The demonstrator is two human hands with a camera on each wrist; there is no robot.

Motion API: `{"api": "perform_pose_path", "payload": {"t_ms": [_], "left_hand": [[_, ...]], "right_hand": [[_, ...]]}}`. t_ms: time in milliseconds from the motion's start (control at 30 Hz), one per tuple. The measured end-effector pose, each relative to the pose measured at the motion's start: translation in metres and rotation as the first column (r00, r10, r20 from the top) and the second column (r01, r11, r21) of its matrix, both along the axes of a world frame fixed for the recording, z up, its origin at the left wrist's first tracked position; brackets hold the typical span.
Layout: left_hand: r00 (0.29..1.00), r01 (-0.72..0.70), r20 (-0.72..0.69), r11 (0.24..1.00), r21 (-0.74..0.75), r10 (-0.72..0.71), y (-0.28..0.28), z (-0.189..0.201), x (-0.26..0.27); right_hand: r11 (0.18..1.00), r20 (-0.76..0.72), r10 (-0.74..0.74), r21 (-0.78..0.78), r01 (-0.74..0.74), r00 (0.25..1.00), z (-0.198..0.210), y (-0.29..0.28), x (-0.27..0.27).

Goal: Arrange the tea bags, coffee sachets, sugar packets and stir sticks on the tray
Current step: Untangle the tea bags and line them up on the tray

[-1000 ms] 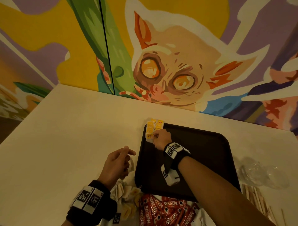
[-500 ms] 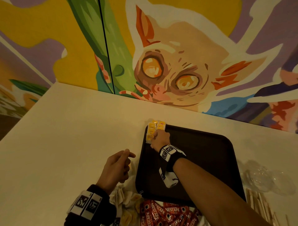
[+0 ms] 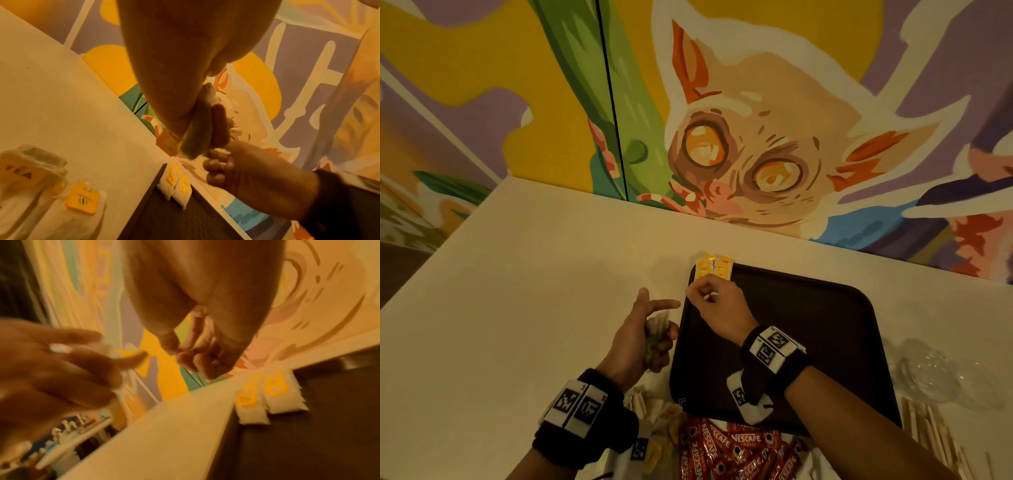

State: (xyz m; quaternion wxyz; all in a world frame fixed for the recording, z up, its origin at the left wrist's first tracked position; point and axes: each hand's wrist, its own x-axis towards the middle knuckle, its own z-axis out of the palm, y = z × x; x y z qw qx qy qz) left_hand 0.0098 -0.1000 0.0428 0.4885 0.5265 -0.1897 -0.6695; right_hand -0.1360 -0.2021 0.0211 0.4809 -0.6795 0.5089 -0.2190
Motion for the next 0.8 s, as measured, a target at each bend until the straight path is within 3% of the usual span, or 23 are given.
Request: {"api": "perform_pose_path", "payload": {"t_ms": [133, 233, 333, 567, 800], "left_hand": [[0.998, 0.022, 0.057, 1.000, 0.001, -0.022, 0.001, 0.010, -0.004], [0.995, 0.025, 0.099, 1.000, 0.002, -0.025, 0.002, 0.016, -0.009], [0.990, 0.037, 0.139, 0.999, -0.005, -0.036, 0.005, 0.020, -0.013], [0.974, 0.033, 0.224, 0.999, 0.012, -0.035, 0.017, 0.017, -0.013], [0.951, 0.125, 0.289, 0.992, -0.037, -0.109, 0.024, 0.033, -0.014]], "right_hand": [[0.973, 0.193, 0.221, 0.026, -0.230, 0.956, 0.032, 0.029, -0.004], [0.953, 0.107, 0.303, -0.038, -0.301, 0.947, 0.045, 0.043, -0.007], [0.961, 0.062, 0.270, -0.081, -0.265, 0.961, 0.045, 0.048, -0.011], [0.975, 0.153, 0.194, -0.138, -0.174, 0.969, 0.047, 0.056, -0.026], [0.890, 0.147, 0.265, -0.418, -0.183, 0.953, 0.056, 0.061, -0.039]]}}
